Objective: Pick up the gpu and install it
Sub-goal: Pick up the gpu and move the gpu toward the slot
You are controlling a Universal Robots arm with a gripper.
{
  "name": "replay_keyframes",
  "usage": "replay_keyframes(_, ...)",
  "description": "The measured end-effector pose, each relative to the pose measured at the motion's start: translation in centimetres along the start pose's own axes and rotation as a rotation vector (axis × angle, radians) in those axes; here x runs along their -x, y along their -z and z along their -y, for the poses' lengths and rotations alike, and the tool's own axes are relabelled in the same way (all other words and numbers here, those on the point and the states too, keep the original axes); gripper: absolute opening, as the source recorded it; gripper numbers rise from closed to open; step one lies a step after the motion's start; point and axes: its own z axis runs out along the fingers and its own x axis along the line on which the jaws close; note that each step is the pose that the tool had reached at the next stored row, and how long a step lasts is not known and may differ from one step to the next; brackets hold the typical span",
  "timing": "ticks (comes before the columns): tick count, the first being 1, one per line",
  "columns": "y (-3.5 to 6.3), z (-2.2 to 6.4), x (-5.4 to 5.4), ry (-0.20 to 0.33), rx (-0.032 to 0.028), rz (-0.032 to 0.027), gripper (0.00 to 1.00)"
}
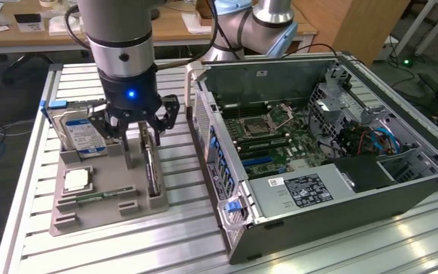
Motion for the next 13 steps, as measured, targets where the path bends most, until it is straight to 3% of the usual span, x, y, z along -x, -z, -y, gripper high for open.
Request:
replay_keyframes(2,-0.24,0.01,0.0,0.000,-0.0001,0.0000,0.60)
replay_keyframes(3,-0.36,0.02,0.0,0.000,-0.0002,0.0000,0.66)
replay_keyframes(13,-2.16,0.10,0.0,-0.001,-0.0040,0.0000,0.66)
